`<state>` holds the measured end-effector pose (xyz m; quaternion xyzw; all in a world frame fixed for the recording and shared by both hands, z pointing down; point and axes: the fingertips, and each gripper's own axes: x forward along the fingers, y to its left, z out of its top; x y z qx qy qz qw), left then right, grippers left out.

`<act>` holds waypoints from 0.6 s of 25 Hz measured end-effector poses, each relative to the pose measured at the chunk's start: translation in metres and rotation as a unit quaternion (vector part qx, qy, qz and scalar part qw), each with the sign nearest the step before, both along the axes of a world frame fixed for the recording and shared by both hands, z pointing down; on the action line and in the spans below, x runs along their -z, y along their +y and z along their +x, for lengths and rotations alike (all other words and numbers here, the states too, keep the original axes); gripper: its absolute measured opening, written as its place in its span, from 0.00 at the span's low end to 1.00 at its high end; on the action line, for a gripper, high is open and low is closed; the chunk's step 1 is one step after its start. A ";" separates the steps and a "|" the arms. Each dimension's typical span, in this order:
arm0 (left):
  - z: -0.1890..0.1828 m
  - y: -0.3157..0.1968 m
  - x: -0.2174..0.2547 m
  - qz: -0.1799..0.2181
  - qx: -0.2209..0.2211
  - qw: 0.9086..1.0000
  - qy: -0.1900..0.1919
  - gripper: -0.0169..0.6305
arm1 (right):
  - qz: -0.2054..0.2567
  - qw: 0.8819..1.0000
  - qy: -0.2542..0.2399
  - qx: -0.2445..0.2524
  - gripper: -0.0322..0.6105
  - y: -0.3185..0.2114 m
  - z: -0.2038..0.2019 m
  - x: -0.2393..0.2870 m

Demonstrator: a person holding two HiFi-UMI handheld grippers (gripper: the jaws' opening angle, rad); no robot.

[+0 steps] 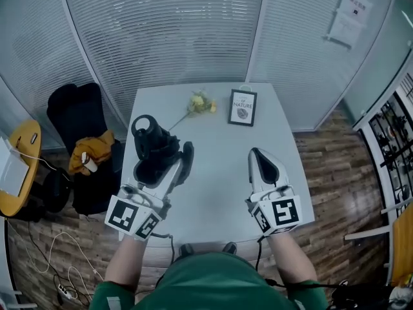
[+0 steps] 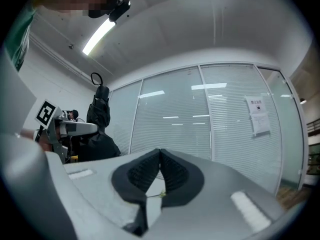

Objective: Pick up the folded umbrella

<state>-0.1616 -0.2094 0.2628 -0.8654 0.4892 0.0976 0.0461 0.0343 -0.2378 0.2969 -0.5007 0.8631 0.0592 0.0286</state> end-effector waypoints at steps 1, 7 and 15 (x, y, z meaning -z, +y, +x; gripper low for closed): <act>0.001 0.001 0.004 0.007 0.004 1.000 0.002 0.42 | 0.010 1.000 0.000 0.003 0.05 0.003 -0.001 0.005; 0.006 -0.004 0.007 0.018 0.026 0.999 0.006 0.42 | 0.052 0.999 0.001 0.006 0.05 0.011 0.005 0.027; -0.010 -0.016 -0.016 -0.019 0.049 0.999 0.014 0.42 | 0.047 0.999 0.014 0.006 0.05 0.009 0.017 0.017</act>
